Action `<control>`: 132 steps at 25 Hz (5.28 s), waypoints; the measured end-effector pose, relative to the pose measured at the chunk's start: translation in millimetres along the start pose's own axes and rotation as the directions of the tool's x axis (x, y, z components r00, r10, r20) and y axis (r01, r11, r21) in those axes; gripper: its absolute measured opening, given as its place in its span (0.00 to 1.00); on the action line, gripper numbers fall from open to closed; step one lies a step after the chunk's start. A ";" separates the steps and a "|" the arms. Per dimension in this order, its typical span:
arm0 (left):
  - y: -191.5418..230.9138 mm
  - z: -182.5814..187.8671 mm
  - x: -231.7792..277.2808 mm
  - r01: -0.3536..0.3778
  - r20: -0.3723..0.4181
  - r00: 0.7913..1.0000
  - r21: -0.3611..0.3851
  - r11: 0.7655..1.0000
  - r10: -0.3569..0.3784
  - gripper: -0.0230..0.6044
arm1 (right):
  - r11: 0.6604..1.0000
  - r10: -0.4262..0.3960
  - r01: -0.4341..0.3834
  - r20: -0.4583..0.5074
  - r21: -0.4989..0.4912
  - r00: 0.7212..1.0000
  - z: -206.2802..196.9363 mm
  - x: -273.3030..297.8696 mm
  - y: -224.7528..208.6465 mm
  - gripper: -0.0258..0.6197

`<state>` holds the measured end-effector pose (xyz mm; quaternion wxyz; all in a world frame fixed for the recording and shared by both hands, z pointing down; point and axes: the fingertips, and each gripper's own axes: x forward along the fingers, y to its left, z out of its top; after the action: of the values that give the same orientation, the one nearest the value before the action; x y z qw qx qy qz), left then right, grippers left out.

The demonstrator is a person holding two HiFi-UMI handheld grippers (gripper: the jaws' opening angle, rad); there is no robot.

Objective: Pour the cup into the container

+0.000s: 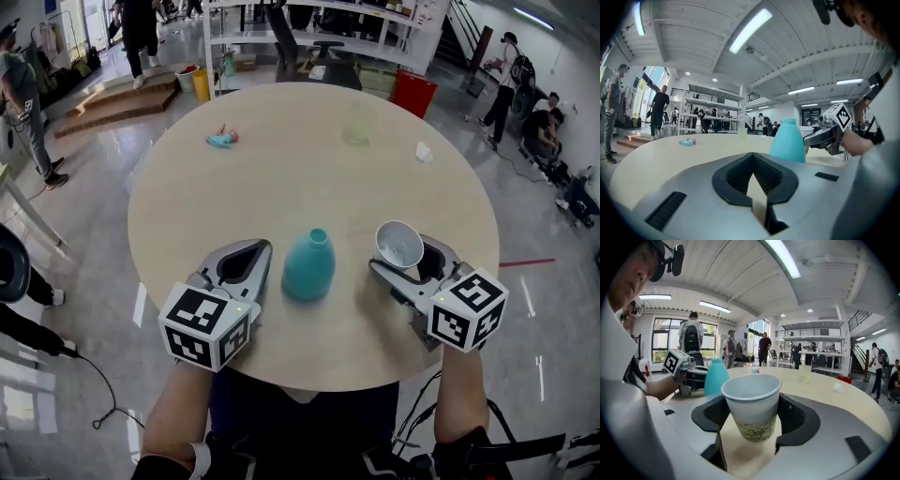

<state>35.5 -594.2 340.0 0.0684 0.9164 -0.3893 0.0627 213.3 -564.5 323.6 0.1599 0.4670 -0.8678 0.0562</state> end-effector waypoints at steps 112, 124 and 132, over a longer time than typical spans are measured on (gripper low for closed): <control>-12.2 -21.6 4.7 0.135 -0.164 0.977 -0.022 0.991 -0.137 0.02 | 0.587 -0.230 -0.138 -0.327 -0.798 0.916 74.3 48.6 51.9 0.53; -12.1 -21.2 3.9 0.135 -0.165 0.977 -0.022 0.991 -0.137 0.02 | 0.682 -0.147 -0.146 -0.330 -0.717 0.933 74.3 49.0 54.7 0.53; -11.9 -21.9 3.9 0.134 -0.164 0.977 -0.021 0.991 -0.136 0.02 | 0.831 -0.018 -0.153 -0.300 -0.535 0.954 64.4 45.6 44.4 0.53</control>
<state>45.5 -584.9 361.2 0.1090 0.9320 -0.3196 0.1316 138.7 -591.9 280.3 0.4121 0.3562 -0.8296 -0.1226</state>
